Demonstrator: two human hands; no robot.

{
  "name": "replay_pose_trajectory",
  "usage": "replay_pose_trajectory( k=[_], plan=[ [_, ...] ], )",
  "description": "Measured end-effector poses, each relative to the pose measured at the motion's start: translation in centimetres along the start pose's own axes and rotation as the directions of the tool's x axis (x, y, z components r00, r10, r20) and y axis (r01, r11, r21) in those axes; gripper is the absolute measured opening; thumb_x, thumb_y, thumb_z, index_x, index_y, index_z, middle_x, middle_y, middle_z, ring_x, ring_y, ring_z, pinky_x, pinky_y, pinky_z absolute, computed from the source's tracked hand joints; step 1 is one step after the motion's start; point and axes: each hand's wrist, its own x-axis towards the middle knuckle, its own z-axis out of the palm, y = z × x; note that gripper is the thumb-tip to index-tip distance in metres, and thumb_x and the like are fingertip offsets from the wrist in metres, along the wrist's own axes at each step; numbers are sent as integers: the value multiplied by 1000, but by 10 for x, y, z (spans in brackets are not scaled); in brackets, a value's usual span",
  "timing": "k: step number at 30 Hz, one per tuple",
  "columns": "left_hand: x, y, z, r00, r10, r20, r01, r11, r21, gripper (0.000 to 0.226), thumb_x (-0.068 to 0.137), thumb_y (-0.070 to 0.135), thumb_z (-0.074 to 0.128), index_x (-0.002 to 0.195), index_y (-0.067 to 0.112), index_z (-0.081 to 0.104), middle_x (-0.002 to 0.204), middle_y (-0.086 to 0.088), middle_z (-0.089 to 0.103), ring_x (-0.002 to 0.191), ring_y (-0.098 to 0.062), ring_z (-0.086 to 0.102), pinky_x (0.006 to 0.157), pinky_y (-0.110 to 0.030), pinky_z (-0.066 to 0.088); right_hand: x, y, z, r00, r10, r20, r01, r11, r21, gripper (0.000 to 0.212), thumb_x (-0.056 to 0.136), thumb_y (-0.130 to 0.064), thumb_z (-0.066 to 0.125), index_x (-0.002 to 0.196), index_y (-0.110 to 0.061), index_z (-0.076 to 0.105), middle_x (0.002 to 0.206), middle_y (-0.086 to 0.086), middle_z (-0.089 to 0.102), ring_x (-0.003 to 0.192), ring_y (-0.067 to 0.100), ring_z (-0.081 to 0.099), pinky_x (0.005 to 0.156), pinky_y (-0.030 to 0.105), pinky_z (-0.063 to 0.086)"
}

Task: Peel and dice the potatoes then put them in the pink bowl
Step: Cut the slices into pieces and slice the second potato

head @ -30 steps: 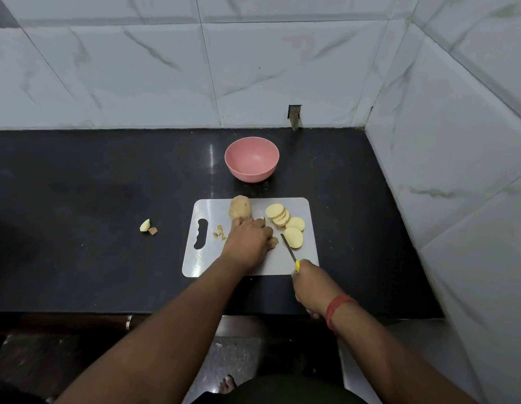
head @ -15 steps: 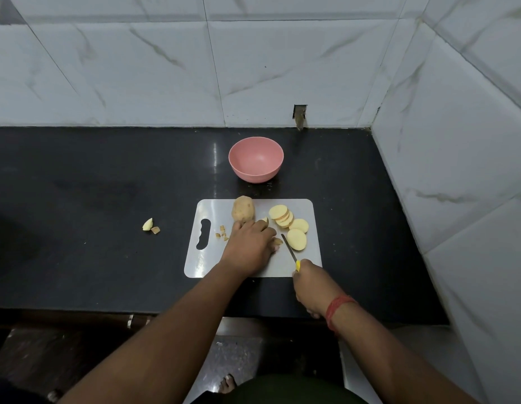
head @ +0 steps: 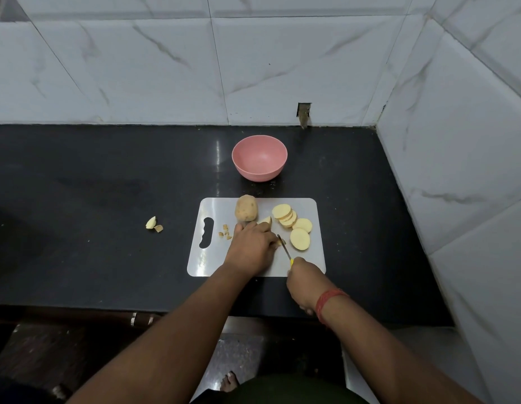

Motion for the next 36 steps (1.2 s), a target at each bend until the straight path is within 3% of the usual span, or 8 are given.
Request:
replay_pose_trajectory(
  k=[2,5,11,16,22,26,33,36],
  plan=[
    [0,1,1,1000,-11,0,11,1000,-8,27,100,39,50,110,30,73,105,7,60,99,-20,52,83,-36,26,1,-2,2,1000,-2,22,2,1000,-16,11,93,-2,44,91,-12,42,71,3,42,55,15,40,50,26,39],
    [0,2,3,1000,-22,-7,22,1000,-16,27,100,38,50,109,30,74,103,7,60,98,-20,52,83,-36,27,3,-5,4,999,16,32,-16,1000,1,20,90,2,45,107,-7,43,71,4,42,54,15,40,45,25,34],
    [-1,4,4,999,-51,-9,50,999,-10,29,101,38,49,105,28,75,105,7,61,99,-21,53,82,-37,26,-2,6,9,1000,-28,8,28,1000,2,8,98,-11,38,101,-12,32,72,-2,31,59,10,30,64,29,39],
    [-1,4,7,997,-73,-11,73,997,-31,29,101,42,50,105,28,76,110,7,62,101,-21,53,85,-39,30,-20,21,17,999,-32,34,33,999,-34,7,98,-12,38,102,-14,33,86,5,44,73,19,45,76,30,40],
    [-10,-1,4,993,-110,-31,108,991,-74,29,97,39,56,122,27,65,122,5,59,114,-21,50,90,-38,29,-25,13,4,998,-46,-37,46,999,8,4,99,-13,36,102,-14,33,101,10,51,88,26,52,73,30,40],
    [-14,-1,2,994,-100,-42,99,994,-42,25,98,38,54,115,27,69,113,5,60,109,-21,50,83,-36,25,-15,-1,1,1000,1,-23,-2,999,-50,14,93,-2,42,106,-9,40,110,14,61,81,26,59,51,27,37],
    [-11,1,3,992,-110,-55,109,994,-34,24,98,37,54,103,25,74,105,4,62,103,-23,51,83,-38,26,-9,-10,8,1000,-16,-22,14,997,-81,16,91,3,41,98,-9,34,88,7,55,97,31,64,42,25,29],
    [-10,2,3,992,-111,-54,109,993,-42,24,98,36,55,101,23,74,103,3,63,102,-24,52,82,-38,25,-5,-11,10,999,-14,-34,11,997,-78,15,91,1,42,100,-9,34,78,1,46,72,22,57,41,24,26]
  ],
)
